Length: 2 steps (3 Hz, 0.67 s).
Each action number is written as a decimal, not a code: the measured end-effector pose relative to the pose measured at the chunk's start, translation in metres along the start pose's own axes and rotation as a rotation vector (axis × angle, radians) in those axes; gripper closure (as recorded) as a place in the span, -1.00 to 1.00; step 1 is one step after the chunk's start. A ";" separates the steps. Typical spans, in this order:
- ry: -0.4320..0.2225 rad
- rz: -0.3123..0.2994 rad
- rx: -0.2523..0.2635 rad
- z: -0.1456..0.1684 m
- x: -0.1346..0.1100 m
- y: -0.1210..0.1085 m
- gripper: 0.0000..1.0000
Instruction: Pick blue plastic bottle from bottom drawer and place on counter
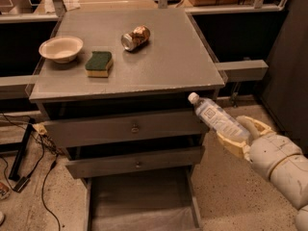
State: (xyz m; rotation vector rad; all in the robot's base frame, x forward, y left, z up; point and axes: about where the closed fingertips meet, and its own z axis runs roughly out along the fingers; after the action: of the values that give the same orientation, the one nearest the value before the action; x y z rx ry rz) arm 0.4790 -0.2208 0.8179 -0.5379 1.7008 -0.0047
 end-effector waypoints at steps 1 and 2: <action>-0.061 -0.015 0.054 -0.014 -0.025 -0.019 1.00; -0.064 -0.015 0.054 -0.014 -0.025 -0.019 1.00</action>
Offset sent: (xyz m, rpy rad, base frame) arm -0.0035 -0.0114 0.0287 0.0015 -0.0702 -0.0263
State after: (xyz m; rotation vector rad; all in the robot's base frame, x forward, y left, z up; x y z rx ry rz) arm 0.4751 -0.2330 0.8502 -0.5053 1.6302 -0.0433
